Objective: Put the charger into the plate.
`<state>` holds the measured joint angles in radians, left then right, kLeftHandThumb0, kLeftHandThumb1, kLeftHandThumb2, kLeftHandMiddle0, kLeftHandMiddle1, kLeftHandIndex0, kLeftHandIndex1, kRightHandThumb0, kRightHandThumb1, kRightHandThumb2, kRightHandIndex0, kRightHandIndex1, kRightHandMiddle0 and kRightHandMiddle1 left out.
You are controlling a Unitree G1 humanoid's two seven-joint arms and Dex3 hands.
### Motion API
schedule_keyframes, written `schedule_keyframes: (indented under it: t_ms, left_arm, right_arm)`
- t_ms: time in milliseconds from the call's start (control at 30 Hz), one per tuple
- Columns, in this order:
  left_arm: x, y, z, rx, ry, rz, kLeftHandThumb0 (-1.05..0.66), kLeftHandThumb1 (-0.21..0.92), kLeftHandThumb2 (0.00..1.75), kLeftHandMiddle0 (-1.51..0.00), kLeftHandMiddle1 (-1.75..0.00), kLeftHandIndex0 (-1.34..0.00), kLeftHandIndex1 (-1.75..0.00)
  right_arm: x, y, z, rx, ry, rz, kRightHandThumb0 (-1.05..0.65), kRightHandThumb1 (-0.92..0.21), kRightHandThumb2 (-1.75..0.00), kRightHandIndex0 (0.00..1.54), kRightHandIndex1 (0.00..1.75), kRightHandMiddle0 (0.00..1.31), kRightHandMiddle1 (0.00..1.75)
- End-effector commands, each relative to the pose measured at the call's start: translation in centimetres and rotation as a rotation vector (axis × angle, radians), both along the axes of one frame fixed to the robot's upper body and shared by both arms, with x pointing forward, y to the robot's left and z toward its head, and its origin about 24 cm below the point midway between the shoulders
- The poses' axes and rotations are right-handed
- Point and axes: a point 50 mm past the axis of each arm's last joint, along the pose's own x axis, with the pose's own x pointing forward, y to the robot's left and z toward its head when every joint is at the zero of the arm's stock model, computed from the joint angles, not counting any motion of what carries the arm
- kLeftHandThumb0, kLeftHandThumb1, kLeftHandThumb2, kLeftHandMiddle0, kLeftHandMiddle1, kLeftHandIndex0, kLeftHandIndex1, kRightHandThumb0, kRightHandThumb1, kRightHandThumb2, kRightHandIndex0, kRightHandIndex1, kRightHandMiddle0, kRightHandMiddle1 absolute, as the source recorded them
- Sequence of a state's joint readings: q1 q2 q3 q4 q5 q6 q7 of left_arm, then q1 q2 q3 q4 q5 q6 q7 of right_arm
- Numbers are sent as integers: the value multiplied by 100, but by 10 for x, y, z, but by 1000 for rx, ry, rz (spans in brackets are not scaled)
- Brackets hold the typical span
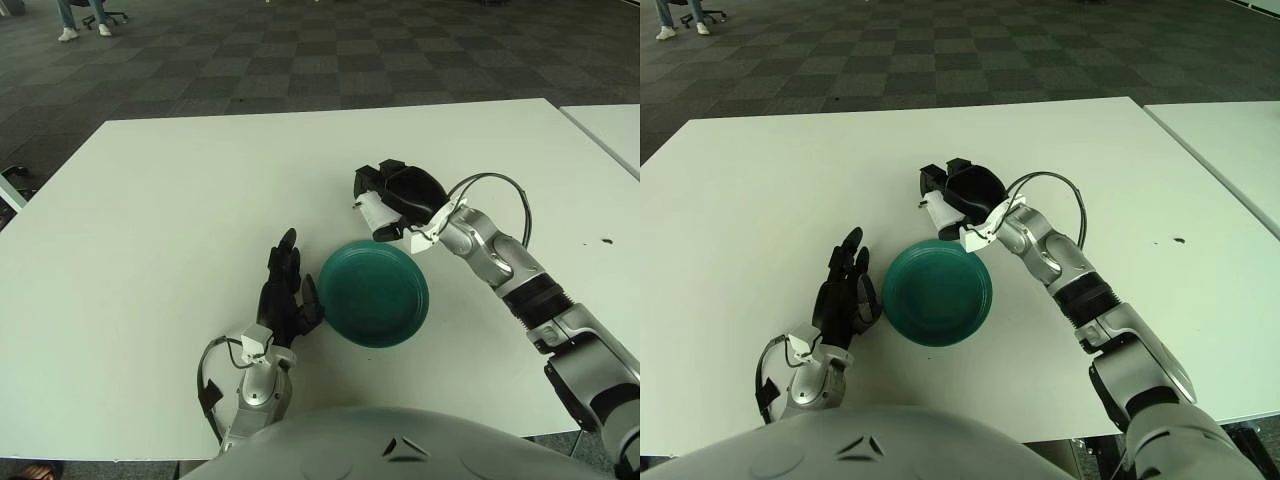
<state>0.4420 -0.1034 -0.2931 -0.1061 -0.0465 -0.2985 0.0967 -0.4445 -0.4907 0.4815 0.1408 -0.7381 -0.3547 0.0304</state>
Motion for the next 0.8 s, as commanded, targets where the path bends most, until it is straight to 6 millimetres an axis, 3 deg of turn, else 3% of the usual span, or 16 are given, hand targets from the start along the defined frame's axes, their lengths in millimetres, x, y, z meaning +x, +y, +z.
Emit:
schedule_keyframes:
  t_ms: [0, 167, 400, 767]
  left_arm:
    - [6, -3, 5, -7, -17, 0, -105, 92, 104, -17, 0, 0, -46]
    - [6, -1, 5, -9, -13, 2, -105, 92, 103, -15, 0, 0, -41]
    - [7, 0, 3, -32, -19, -1, -104, 92, 103, -14, 0, 0, -34]
    - [5, -3, 5, -42, -21, 2, -104, 92, 105, -15, -1, 0, -35]
  right_arm:
    - [-15, 0, 12, 50, -9, 40, -46, -39, -122, 96, 175, 56, 175]
    - [-30, 4, 19, 42, -7, 79, -46, -39, -122, 101, 175, 55, 175]
    - [-55, 2, 13, 2, 83, 121, -45, -42, -118, 99, 175, 53, 175]
    - [-70, 5, -2, -63, 135, 161, -43, -48, -111, 93, 175, 49, 175]
